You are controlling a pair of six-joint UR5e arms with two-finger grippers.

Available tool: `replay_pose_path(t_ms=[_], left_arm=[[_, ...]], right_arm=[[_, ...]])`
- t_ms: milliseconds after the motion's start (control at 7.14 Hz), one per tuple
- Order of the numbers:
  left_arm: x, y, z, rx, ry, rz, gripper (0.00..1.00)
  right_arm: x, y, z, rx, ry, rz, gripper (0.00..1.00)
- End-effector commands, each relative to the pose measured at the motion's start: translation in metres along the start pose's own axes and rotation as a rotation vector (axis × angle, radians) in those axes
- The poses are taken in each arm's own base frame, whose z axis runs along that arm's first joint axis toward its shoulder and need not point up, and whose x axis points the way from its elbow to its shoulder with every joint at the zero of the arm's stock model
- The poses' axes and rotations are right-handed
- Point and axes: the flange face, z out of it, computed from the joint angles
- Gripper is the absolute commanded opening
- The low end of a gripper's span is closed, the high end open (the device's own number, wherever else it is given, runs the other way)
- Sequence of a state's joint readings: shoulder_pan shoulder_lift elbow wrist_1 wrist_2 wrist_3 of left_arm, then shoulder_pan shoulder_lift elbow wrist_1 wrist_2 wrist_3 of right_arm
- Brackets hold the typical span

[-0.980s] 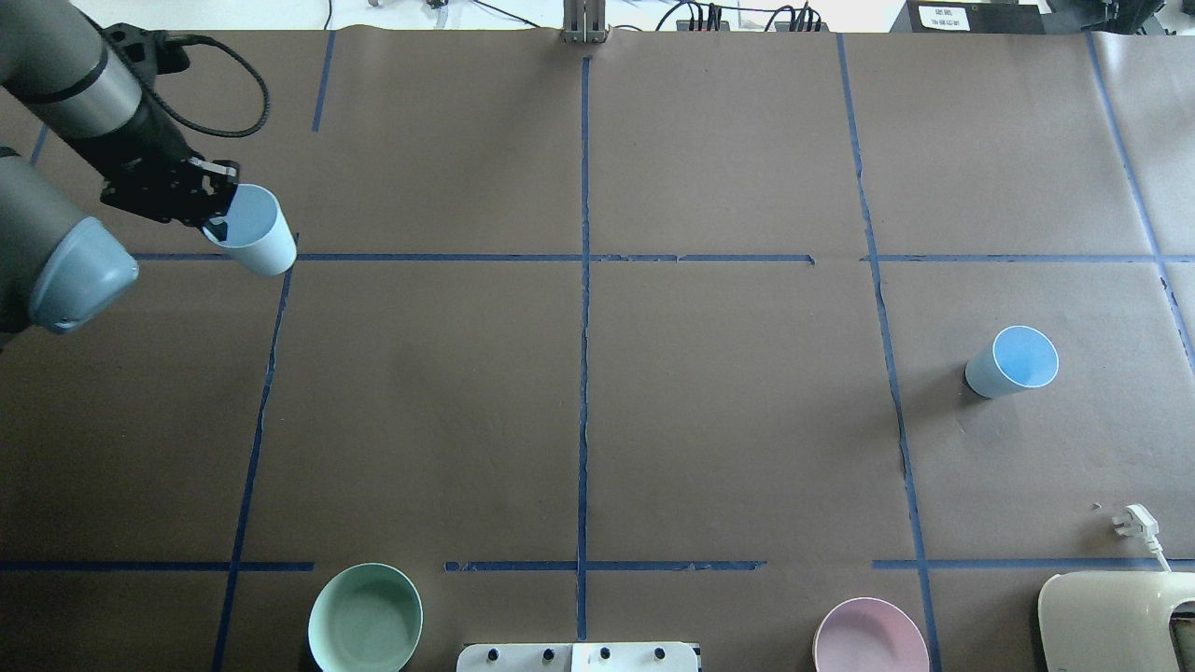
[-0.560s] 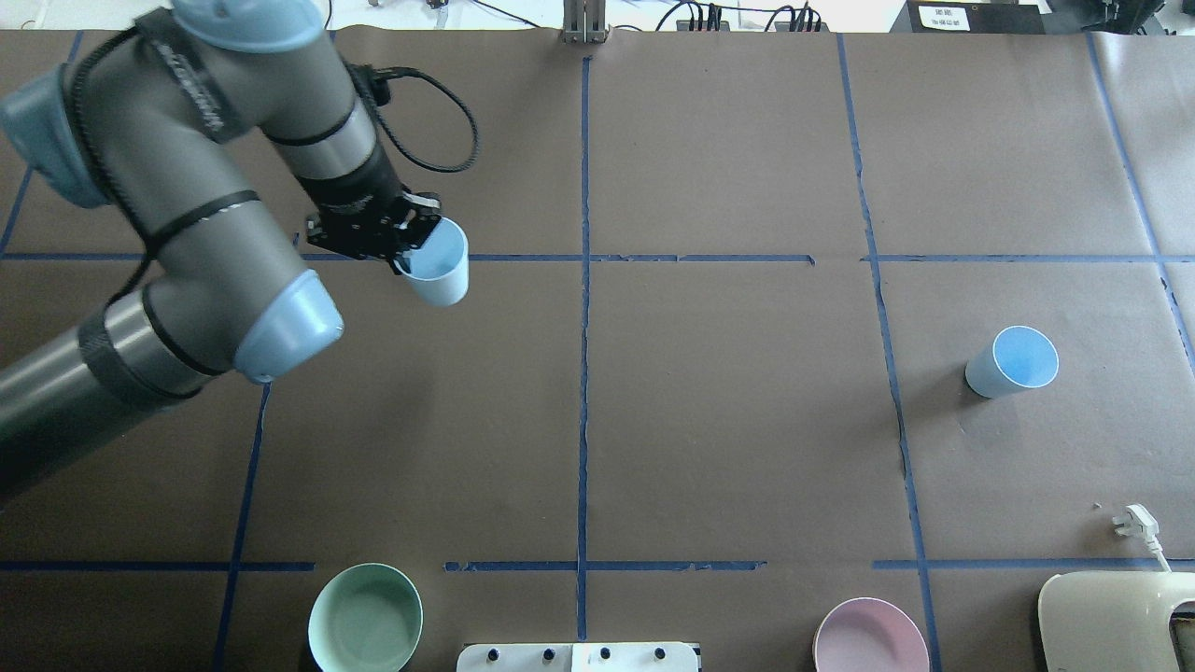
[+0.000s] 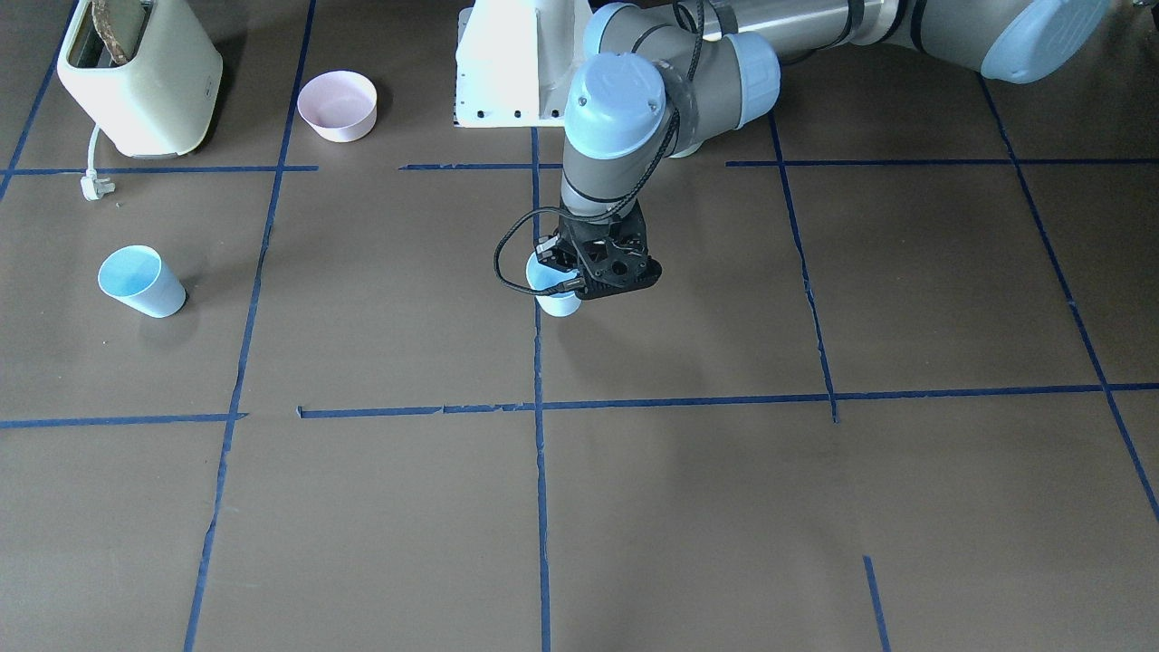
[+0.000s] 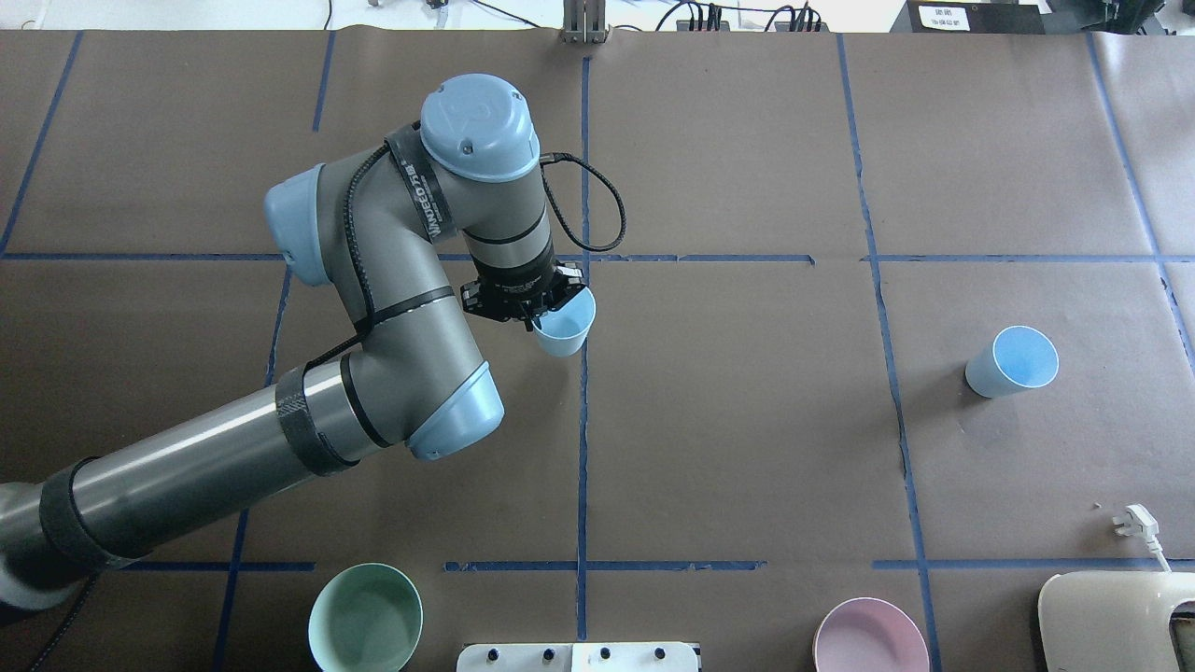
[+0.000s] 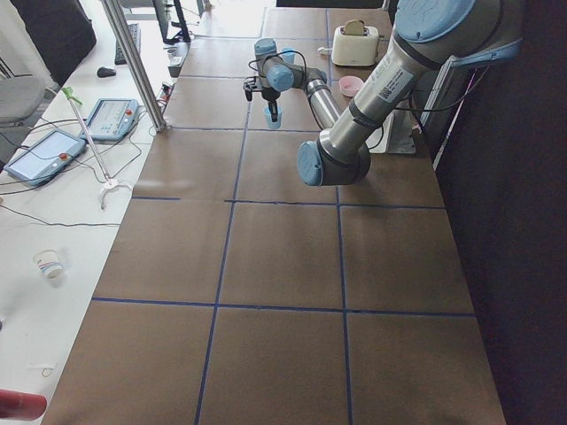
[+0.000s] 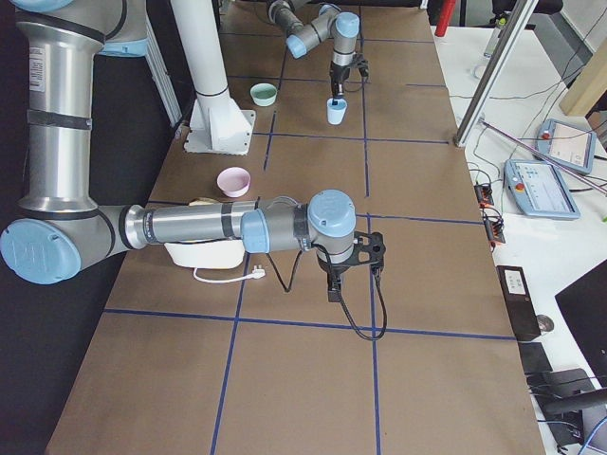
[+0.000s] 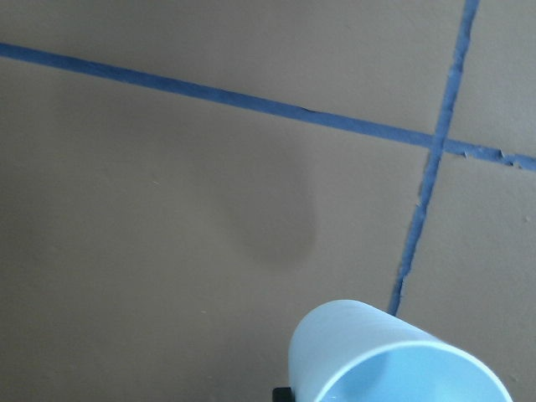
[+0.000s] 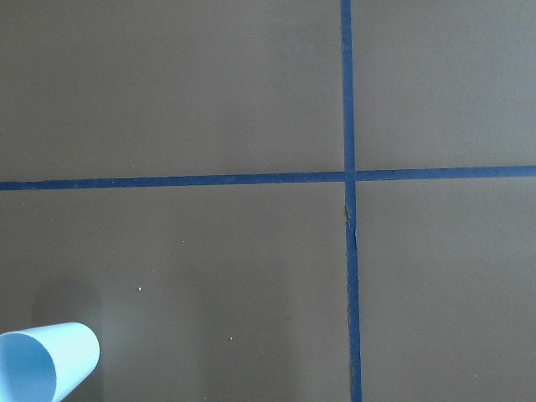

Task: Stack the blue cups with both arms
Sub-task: 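Lift the cup with the left gripper and carry it to the table center, then set the cup down at the center and open the left gripper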

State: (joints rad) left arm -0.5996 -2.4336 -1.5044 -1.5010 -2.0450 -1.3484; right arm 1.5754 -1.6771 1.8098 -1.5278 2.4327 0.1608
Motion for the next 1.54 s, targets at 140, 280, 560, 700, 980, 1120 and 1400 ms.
replay_pose_path(t_ms=[140,280,560,700,980,1120,1400], left_arm=[[0.011,0.016,0.023,-0.006,0.035,0.012,0.0],[0.01,0.015,0.024,-0.005,0.037,0.012,0.0],[0.009,0.018,0.027,-0.009,0.035,0.016,0.12],[0.01,0.018,0.027,-0.008,0.037,0.022,0.53],[0.004,0.019,0.024,0.0,0.078,0.034,1.0],[0.005,0.023,0.015,0.003,0.093,0.041,1.0],[-0.001,0.023,-0.031,0.02,0.108,0.03,1.0]], right_arm=[[-0.034,-0.002,-0.016,0.029,-0.016,0.071,1.0],[-0.05,-0.003,-0.016,0.027,-0.022,0.084,1.0],[-0.074,-0.008,-0.015,0.025,-0.028,0.099,1.0],[-0.079,-0.01,-0.013,0.021,-0.03,0.09,1.0],[-0.101,-0.011,0.0,-0.005,-0.033,0.097,1.0],[-0.117,-0.01,0.007,-0.022,-0.035,0.1,1.0],[-0.141,-0.007,0.018,-0.033,-0.044,0.088,1.0]])
